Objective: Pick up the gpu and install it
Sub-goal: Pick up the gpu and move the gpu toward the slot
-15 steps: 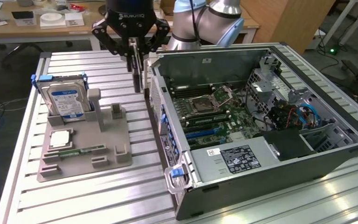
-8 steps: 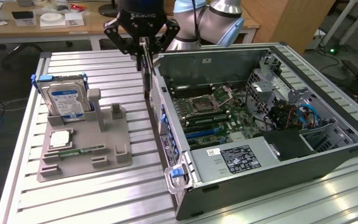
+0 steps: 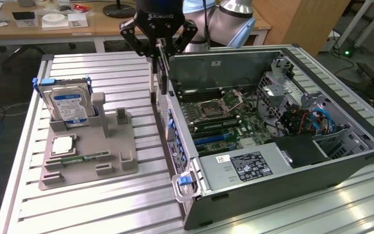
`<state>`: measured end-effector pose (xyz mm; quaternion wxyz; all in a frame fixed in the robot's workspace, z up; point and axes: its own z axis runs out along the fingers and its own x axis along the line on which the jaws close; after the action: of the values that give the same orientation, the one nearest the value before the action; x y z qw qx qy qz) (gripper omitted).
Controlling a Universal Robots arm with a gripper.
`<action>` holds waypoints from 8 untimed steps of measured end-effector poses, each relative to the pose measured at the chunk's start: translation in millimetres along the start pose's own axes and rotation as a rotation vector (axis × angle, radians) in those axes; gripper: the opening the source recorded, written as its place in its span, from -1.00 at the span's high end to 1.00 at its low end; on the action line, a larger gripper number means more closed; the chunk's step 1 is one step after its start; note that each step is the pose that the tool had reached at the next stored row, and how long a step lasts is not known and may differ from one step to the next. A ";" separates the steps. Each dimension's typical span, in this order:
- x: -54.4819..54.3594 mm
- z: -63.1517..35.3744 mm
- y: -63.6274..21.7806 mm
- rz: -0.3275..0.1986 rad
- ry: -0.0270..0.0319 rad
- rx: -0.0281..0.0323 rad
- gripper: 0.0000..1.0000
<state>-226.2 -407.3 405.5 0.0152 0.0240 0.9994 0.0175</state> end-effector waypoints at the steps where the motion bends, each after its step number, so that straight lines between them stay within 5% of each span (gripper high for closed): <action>1: -2.3 0.1 0.1 0.000 0.0000 0.0000 0.44; 8: -20.9 0.7 1.0 0.000 0.0000 0.0000 0.44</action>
<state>-205.3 -407.3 405.5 0.0152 0.0241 0.9994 0.0175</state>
